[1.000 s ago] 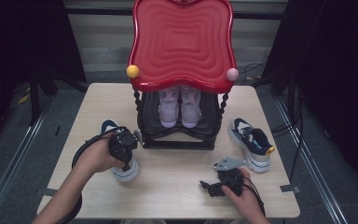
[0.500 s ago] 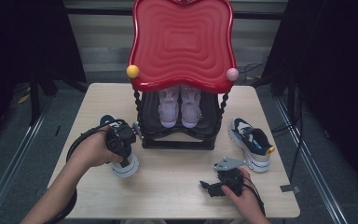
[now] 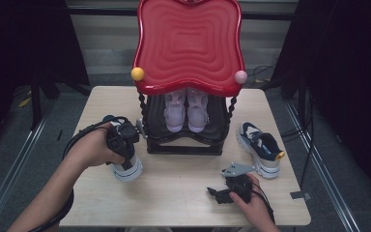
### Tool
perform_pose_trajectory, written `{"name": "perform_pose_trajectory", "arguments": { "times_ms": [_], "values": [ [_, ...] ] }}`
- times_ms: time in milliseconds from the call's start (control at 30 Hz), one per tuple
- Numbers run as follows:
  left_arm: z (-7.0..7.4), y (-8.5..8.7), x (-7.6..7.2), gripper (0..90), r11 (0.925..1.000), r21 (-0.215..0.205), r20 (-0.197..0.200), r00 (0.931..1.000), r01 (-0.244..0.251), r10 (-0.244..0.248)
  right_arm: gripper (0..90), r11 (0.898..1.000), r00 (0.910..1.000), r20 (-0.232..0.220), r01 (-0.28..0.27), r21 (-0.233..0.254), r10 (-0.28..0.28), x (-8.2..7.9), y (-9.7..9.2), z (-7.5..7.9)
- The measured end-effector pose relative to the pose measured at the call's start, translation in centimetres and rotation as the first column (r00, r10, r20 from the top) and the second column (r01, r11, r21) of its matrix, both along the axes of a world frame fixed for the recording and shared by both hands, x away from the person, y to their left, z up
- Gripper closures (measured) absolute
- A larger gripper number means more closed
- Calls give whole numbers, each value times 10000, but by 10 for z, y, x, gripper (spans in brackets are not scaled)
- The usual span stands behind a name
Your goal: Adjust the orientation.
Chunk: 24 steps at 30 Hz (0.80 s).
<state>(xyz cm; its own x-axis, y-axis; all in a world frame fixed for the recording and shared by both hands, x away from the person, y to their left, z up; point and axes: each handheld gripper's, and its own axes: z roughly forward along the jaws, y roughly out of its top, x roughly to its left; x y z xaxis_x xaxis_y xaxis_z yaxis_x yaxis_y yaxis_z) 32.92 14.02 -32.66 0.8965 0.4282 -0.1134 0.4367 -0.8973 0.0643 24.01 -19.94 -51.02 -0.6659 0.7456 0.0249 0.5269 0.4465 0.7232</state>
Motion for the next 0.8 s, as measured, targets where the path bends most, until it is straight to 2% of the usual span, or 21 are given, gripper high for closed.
{"name": "perform_pose_trajectory", "arguments": {
  "times_ms": [800],
  "values": [
    [51, -2, 5, 742, 9994, -245, -240, 9994, 233, -239, 131, 10000, 10000, -10, 6, -3, -6, 0, 0, 0]
  ]
}}
